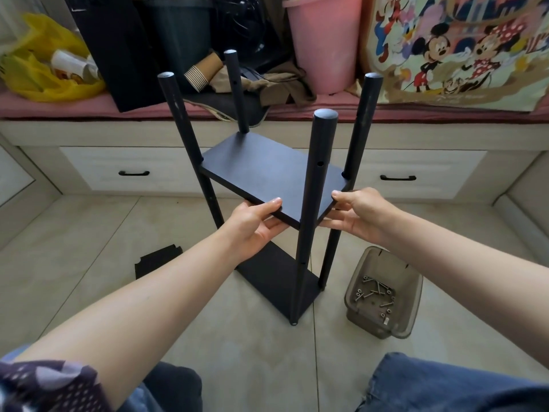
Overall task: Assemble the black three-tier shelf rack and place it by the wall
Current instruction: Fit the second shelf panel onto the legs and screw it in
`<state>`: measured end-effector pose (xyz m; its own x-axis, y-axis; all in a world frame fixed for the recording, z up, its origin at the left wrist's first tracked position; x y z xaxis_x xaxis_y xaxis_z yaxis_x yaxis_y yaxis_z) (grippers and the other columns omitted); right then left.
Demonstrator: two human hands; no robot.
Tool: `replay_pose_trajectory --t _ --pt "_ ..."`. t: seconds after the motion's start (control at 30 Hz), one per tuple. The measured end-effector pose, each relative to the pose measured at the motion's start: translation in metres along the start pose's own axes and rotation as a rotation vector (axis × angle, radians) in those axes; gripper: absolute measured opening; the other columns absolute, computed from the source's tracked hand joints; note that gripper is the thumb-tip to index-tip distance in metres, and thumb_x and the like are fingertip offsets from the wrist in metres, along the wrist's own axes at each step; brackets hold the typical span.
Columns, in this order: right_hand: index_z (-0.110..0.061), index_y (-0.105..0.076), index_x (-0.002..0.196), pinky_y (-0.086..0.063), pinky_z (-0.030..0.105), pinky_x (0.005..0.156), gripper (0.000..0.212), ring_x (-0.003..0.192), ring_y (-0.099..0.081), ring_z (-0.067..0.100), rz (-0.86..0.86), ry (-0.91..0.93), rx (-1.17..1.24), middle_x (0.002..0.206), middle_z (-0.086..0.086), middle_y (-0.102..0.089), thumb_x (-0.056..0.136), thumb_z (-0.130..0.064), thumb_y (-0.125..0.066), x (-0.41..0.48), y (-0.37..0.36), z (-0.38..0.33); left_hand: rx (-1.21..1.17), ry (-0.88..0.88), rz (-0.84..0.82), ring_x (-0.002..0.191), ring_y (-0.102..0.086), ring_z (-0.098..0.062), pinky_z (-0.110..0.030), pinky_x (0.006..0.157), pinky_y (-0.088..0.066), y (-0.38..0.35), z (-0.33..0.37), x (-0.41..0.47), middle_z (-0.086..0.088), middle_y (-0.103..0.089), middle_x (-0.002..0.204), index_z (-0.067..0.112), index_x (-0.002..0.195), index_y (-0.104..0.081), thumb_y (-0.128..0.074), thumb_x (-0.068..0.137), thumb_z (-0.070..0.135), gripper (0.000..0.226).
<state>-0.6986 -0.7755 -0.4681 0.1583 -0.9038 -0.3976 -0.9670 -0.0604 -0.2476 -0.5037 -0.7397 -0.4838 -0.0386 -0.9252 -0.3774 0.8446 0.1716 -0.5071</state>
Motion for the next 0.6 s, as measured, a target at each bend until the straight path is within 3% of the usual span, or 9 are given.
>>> replay_pose_trajectory --t 0.33,0.5,0.6 --pt "-0.001 -0.05 0.113 -0.062 0.048 0.066 0.012 0.084 -0.075 0.031 0.004 -0.042 -0.004 0.11 0.02 -0.065 0.102 -0.006 -0.05 0.007 0.003 0.012 -0.04 0.008 0.017 0.099 -0.075 -0.033 -0.043 0.08 -0.063 0.007 -0.013 0.007 -0.017 -0.069 0.124 0.009 0.132 -0.052 -0.063 0.096 0.0 0.039" --pt "-0.002 -0.052 0.11 -0.062 0.052 0.072 0.009 0.088 -0.074 0.033 -0.001 -0.04 -0.017 0.11 0.02 -0.066 0.102 -0.005 -0.049 0.011 0.004 0.018 -0.032 0.009 0.0 0.101 -0.074 -0.033 -0.041 0.075 -0.064 0.013 -0.018 0.011 -0.016 -0.068 0.127 0.01 0.137 -0.051 -0.062 0.096 0.0 0.044" --pt "-0.003 -0.053 0.109 -0.062 0.047 0.064 0.008 0.082 -0.075 0.03 -0.013 -0.03 -0.022 0.107 0.019 -0.067 0.103 -0.005 -0.048 0.012 0.005 0.021 -0.022 0.006 -0.004 0.101 -0.074 -0.033 -0.04 0.075 -0.064 0.016 -0.021 0.012 -0.017 -0.066 0.128 0.01 0.139 -0.049 -0.063 0.096 0.0 0.046"
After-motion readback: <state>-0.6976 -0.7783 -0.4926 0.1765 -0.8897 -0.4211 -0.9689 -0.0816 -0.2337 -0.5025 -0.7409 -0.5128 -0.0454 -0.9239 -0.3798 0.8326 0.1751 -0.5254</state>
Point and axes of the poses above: each hand's wrist, its own x-axis towards the middle knuckle, its own y-axis out of the back of the hand, z = x × y, the point moved 3 cm from there along x, towards the middle knuckle
